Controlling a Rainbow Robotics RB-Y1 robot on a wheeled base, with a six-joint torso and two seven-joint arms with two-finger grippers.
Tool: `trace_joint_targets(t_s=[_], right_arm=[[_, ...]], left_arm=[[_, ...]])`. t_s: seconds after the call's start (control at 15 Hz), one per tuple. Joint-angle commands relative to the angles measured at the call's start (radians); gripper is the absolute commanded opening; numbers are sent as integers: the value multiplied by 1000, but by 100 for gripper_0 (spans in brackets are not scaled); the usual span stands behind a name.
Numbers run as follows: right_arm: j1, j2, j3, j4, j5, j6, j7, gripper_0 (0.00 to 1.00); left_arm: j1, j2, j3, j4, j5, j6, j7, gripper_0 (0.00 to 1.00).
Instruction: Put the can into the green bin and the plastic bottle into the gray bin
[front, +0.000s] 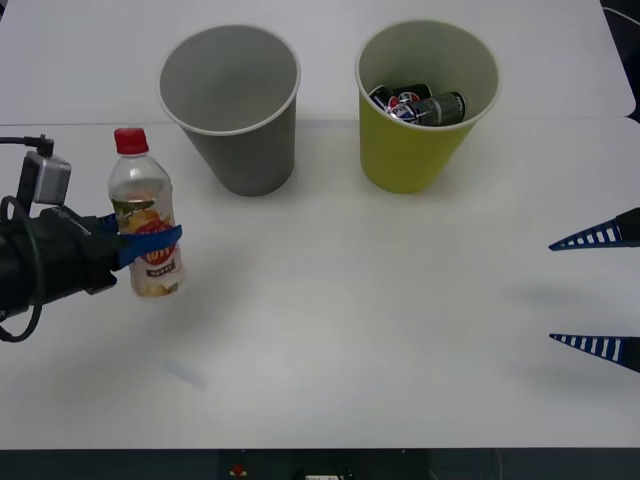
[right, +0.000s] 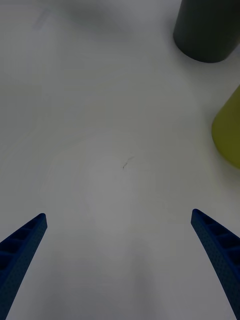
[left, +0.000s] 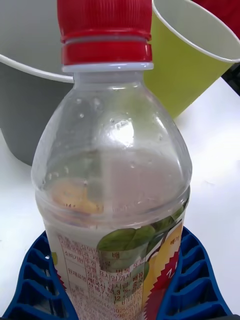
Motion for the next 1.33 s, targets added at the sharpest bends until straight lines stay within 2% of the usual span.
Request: trace_joint_targets(t_s=[0.07,0.27,0.4,0.53,0.87,1.33], right_arm=[[0,0,0,0,0,0,0,100],[0,0,0,0,0,0,0,100],[0,0,0,0,0,0,0,100],[0,0,0,0,0,0,0,100],[0,0,0,0,0,0,0,100],[0,0,0,0,0,0,0,100]], left_arm=[[-67,0,25,-79,-129,-96,196,0],[-171,0,46,-82,-175,-200,215,0],[-290,3,54,-61,-182,-322,215,0],[-421,14,20,-7,-185,-395,215,0],[-703,152,-176,189,-185,-362,216,0],[-1011,164,-349,455,-178,-365,216,0]])
